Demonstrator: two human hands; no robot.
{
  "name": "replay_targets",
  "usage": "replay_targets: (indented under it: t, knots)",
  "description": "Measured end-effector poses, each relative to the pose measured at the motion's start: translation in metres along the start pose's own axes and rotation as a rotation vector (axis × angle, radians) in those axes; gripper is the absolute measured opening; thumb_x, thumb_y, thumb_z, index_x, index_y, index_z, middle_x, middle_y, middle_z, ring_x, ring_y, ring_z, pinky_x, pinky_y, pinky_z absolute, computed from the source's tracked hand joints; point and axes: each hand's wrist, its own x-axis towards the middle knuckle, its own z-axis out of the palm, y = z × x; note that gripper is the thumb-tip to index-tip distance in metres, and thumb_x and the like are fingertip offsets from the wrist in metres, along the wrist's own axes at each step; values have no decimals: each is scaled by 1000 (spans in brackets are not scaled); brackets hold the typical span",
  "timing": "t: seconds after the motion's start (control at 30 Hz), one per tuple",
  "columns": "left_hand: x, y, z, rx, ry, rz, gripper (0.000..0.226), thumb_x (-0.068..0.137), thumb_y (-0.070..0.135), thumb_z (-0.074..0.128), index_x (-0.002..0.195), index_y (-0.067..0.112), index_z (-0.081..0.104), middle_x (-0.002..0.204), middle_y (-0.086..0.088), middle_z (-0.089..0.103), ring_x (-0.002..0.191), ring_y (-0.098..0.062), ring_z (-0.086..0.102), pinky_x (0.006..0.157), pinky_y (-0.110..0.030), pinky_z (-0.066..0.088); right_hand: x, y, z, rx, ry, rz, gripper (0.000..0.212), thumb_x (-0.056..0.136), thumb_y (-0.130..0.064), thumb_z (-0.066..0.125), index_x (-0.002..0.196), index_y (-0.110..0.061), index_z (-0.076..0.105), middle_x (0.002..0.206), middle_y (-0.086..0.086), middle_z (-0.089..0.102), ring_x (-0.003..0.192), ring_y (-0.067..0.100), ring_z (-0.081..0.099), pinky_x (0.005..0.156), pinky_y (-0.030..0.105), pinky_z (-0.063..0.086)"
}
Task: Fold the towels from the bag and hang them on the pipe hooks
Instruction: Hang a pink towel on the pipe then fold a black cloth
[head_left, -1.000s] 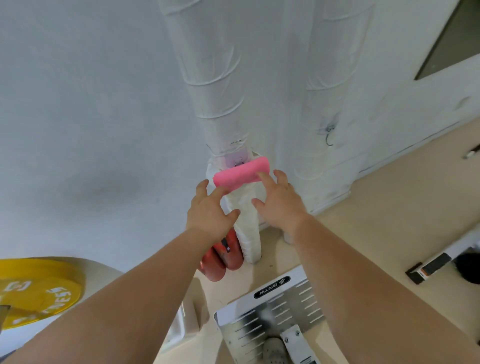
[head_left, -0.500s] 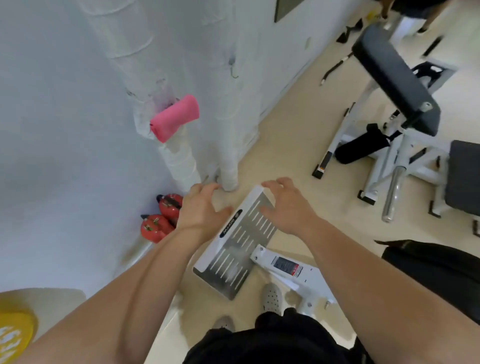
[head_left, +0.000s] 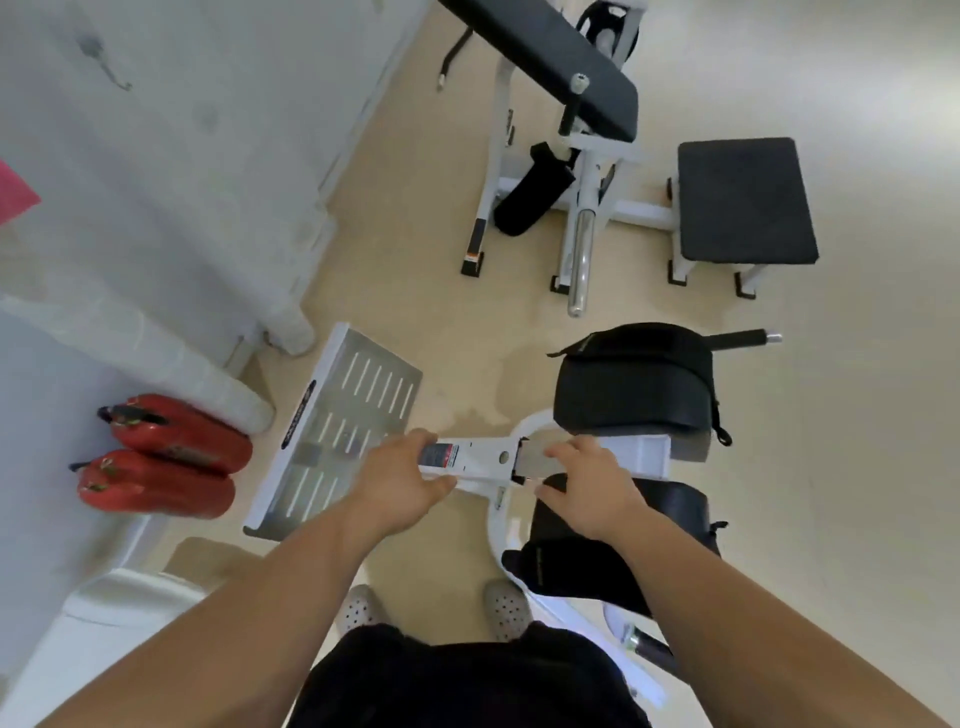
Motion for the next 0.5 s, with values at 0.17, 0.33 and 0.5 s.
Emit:
replay_targets:
  t: [0.17, 0.33, 0.5]
  knots:
    - [9, 59, 93, 8, -165, -30, 62, 90, 45, 68, 145, 28, 45, 148, -4, 48, 130, -24, 51, 100, -31, 43, -16, 108, 14, -62, -67, 37, 59, 89, -57, 59, 142, -36, 46, 148, -2, 41, 136, 26, 39, 109, 48, 40]
    - [7, 88, 158, 77, -329, -8, 66, 94, 39, 67, 153, 30, 38, 152, -1, 46, 134, -21, 49, 106, -29, 37, -40, 165, 46, -42, 21, -31, 70, 84, -57, 65, 146, -39, 39, 160, -3, 25, 148, 22, 19, 119, 46, 22]
    - [6, 119, 195, 127, -400, 147, 71, 93, 42, 67, 155, 30, 34, 157, 3, 37, 136, -17, 46, 109, -26, 36, -58, 194, 79, 131, 290, 25, 75, 91, -60, 50, 155, -23, 33, 161, 7, 31, 146, 27, 30, 111, 46, 38]
